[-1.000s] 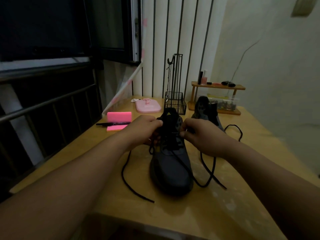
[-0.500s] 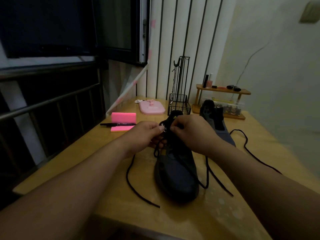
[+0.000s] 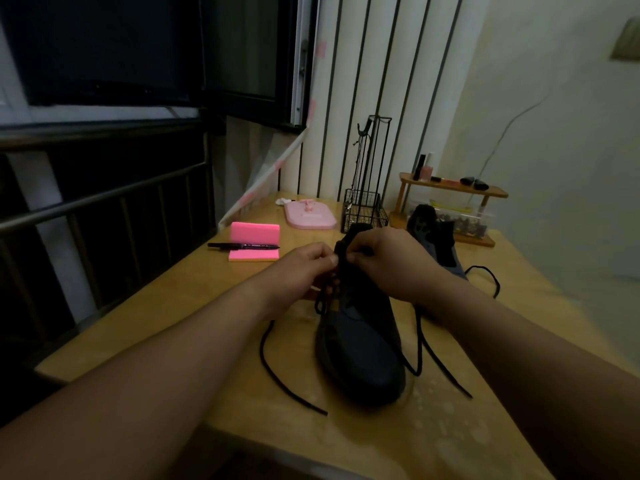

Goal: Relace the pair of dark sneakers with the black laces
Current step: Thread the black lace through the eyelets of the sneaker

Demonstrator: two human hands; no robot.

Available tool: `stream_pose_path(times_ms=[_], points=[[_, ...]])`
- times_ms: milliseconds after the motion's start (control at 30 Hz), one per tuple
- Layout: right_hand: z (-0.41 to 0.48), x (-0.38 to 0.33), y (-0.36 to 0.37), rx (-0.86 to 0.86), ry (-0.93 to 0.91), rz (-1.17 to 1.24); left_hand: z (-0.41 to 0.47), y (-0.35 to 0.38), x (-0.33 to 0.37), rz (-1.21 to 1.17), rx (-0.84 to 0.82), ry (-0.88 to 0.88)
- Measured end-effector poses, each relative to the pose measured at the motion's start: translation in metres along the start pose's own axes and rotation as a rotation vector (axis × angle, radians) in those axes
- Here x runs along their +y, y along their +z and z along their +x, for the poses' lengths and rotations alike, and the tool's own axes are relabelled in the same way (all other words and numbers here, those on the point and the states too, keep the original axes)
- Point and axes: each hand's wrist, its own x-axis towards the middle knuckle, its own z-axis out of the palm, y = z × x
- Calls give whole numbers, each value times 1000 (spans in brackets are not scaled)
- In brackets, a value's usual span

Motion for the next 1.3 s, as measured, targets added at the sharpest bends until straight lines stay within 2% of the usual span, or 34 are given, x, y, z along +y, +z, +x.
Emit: stream_pose_path(times_ms=[67,167,200,233,267,367,400,467,500,600,633,700,767,833,1067,1100,1167,1233,1300], points=[[-1,-2,-10,-66,83,141,5,2,-3,-279,118,-4],[-4,-3,-32,-177,257,482,8,-17,2,-998,383,1],[-4,-1,-39,-184,296,581,9,-27,2,-1094,434,5],[-5,0,-45,-181,323,675,9,-36,0,-1046,452,-2],[-5,2,-49,-167,341,757,7,-44,-2,-840,438,-7],[1,0,-55,-93,350,887,-4,-47,-1,112,234,-26],[4,-1,-55,-65,342,894,-8,-46,-1,320,150,-52],[10,-5,-55,-24,326,890,-15,-44,0,432,68,-83],[12,-7,-54,-12,323,886,-16,-44,-2,397,110,-73],[14,-12,-45,1,332,829,-8,-50,-19,156,444,-68],[12,-13,-42,2,341,772,-5,-54,-25,230,558,-67],[10,-11,-35,1,358,678,-4,-65,-40,664,704,-63],[8,-7,-32,10,383,682,-9,-75,-52,999,747,-27],[7,-2,-33,25,405,740,-13,-82,-61,1161,722,-55],[2,8,-35,47,470,941,-16,-77,-60,1276,730,-219],[2,8,-35,45,472,959,-19,-72,-56,1271,756,-203],[2,8,-34,41,466,958,-21,-59,-44,1209,774,-49],[4,6,-31,41,459,934,-19,-36,-25,963,613,107],[5,3,-29,42,458,918,-12,-9,-8,638,296,94]])
